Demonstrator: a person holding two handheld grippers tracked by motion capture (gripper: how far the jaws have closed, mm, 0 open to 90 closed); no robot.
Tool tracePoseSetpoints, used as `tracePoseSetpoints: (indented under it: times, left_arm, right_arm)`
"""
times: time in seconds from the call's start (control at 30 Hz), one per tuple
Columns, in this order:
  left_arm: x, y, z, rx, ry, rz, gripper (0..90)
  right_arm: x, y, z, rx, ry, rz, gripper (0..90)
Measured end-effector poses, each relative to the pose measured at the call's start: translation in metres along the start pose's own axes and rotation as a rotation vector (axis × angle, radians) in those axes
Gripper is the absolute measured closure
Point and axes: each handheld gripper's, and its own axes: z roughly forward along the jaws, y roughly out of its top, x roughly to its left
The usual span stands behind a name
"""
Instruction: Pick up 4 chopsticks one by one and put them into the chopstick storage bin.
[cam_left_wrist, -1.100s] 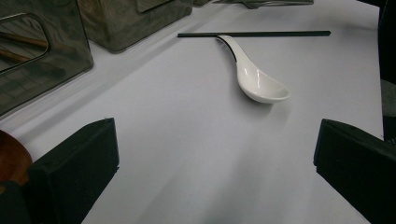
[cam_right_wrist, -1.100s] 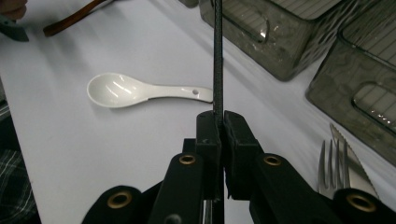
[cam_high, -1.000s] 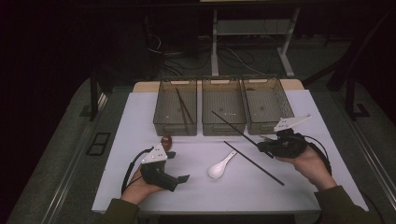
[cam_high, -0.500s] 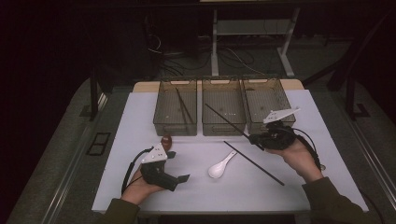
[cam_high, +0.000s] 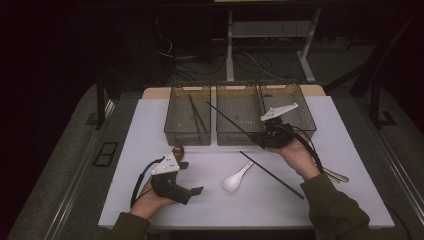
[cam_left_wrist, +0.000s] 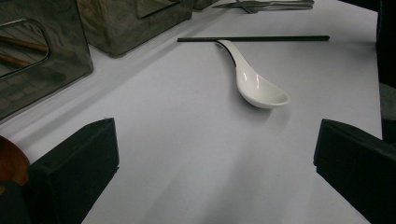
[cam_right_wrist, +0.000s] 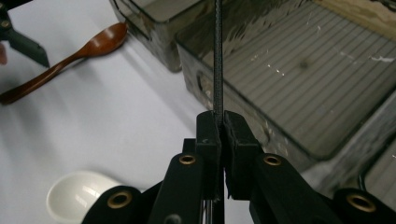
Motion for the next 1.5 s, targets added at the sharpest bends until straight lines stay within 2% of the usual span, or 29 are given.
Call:
tracePoseSetpoints:
  times: [0.2,0.57,0.93,1.13,1.5]
  left_arm:
    - [0.001,0.0,-0.001,-0.007,0.0,0.0,0.0]
    - [0.0,0.001,0.0,-0.004,-0.007,0.007,0.0]
    - [-0.001,0.002,0.001,-0.009,-0.014,0.009,0.0]
    - [-0.001,0.003,0.001,-0.01,-0.018,0.015,0.0]
    - [-0.001,0.003,0.0,-0.013,-0.026,0.019,0.0]
  right_arm:
    - [0.004,0.023,0.016,0.007,-0.01,0.001,84.7]
    - [0.007,0.056,0.048,0.044,-0.043,0.033,84.7]
    - [0.009,0.091,0.078,0.063,-0.072,0.035,84.7]
    - [0.012,0.11,0.095,0.091,-0.092,0.031,84.6]
    - [0.014,0.128,0.131,0.136,-0.109,0.064,84.6]
